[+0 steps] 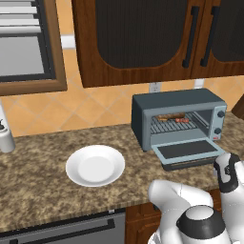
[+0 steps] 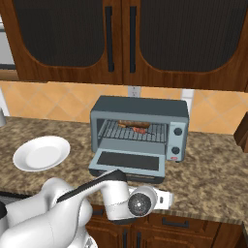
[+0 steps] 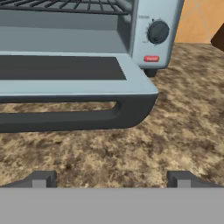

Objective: Pick up the kebab skewer and baguette bread, and place them inside the toaster oven. Close the toaster oven door and start by setting the timer.

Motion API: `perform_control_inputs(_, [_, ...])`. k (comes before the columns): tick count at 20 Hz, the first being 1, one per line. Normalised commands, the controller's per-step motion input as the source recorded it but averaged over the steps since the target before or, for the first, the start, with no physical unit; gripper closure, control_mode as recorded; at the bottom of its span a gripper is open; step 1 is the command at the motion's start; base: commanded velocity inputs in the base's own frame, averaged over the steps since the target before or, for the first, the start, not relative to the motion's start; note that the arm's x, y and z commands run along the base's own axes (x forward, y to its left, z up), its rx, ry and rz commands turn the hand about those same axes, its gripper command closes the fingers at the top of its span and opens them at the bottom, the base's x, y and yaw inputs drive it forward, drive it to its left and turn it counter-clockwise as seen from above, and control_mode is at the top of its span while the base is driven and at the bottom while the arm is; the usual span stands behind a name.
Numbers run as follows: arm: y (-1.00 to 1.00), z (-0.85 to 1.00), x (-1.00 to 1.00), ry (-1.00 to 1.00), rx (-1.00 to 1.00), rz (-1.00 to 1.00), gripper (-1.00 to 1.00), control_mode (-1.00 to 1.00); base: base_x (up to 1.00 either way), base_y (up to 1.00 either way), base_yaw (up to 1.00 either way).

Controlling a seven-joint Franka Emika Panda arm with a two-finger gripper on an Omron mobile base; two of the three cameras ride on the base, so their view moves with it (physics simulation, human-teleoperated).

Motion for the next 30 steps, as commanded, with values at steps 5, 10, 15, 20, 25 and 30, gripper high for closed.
perform_control_inputs(5, [0.18, -0.06, 0.14, -0.02, 0.00, 0.01, -1.00, -1.00, 0.00, 0.00, 0.00])
perform_control_inputs(10, [0.36, -0.04, 0.15, 0.00, 0.00, 0.03, -1.00, -1.00, 0.00, 0.00, 0.00])
perform_control_inputs(15, [0.07, -0.07, 0.05, 0.00, 0.00, 0.01, -1.00, -1.00, 0.00, 0.00, 0.00])
perform_control_inputs(20, [0.00, -0.31, 0.06, 0.00, 0.00, 0.01, -1.00, -1.00, 0.00, 0.00, 0.00])
perform_control_inputs(25, [0.00, -0.18, 0.14, -0.02, 0.00, 0.03, -1.00, -1.00, 0.00, 0.00, 0.00])
perform_control_inputs(30, [0.00, -0.13, 0.08, 0.00, 0.00, 0.05, -1.00, -1.00, 0.00, 0.00, 0.00])
